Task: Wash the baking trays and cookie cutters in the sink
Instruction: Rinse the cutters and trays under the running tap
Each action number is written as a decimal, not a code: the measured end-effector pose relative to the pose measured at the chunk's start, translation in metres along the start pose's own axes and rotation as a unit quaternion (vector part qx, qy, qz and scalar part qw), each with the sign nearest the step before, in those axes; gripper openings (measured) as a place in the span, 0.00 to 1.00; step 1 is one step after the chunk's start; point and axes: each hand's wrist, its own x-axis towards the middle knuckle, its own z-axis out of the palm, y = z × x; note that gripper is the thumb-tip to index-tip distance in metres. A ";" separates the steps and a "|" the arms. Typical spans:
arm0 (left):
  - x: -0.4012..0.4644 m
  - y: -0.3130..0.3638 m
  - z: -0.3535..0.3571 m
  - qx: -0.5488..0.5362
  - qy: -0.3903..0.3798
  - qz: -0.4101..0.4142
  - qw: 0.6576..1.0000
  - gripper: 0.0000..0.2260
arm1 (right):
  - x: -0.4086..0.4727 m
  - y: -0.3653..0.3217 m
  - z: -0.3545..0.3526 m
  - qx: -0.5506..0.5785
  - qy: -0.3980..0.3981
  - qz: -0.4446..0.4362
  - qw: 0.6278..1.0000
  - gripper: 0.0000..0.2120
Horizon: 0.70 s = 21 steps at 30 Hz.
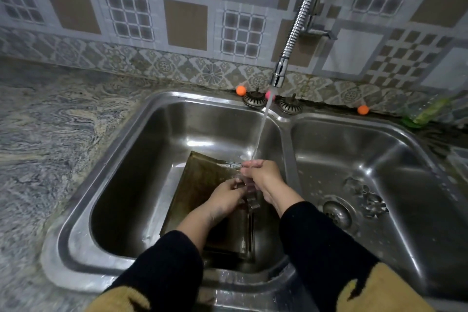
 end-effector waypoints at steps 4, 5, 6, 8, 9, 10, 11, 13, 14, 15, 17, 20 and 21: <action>0.004 -0.003 0.002 0.103 0.046 0.064 0.992 0.09 | -0.007 -0.004 -0.003 0.054 -0.048 0.015 0.997 0.13; 0.005 -0.002 -0.001 0.128 0.065 0.079 0.987 0.10 | -0.006 -0.005 -0.006 0.063 -0.070 0.023 0.995 0.15; 0.005 -0.002 -0.003 0.149 0.079 0.090 0.982 0.12 | -0.007 -0.007 -0.008 0.060 -0.094 0.031 0.993 0.17; 0.004 0.002 -0.008 0.151 0.098 0.094 0.979 0.13 | -0.008 -0.010 -0.013 0.029 -0.124 0.035 0.991 0.18; 0.005 0.003 -0.010 0.151 0.115 0.094 0.977 0.13 | -0.008 -0.012 -0.016 0.010 -0.122 0.032 0.992 0.17; 0.007 0.005 -0.012 0.153 0.141 0.100 0.973 0.13 | -0.009 -0.015 -0.018 -0.008 -0.110 0.028 0.993 0.16; 0.009 0.005 -0.014 0.154 0.168 0.110 0.967 0.12 | -0.009 -0.018 -0.021 -0.021 -0.100 0.027 0.994 0.13; 0.011 0.007 -0.015 0.134 0.201 0.129 0.962 0.12 | -0.010 -0.022 -0.023 -0.025 -0.106 0.039 0.993 0.09; 0.012 0.008 -0.015 0.131 0.204 0.145 0.959 0.12 | -0.011 -0.023 -0.023 -0.029 -0.119 0.047 0.991 0.08; 0.012 0.009 -0.015 0.137 0.199 0.159 0.957 0.12 | -0.012 -0.023 -0.023 -0.039 -0.128 0.051 0.990 0.08; 0.009 0.011 -0.013 0.145 0.182 0.178 0.956 0.12 | -0.013 -0.022 -0.023 -0.062 -0.124 0.047 0.989 0.11; 0.004 0.011 -0.009 0.138 0.169 0.209 0.953 0.13 | -0.014 -0.021 -0.028 -0.060 -0.130 0.048 0.989 0.12; 0.003 0.011 -0.007 0.136 0.171 0.219 0.951 0.13 | -0.015 -0.022 -0.030 -0.052 -0.146 0.060 0.986 0.11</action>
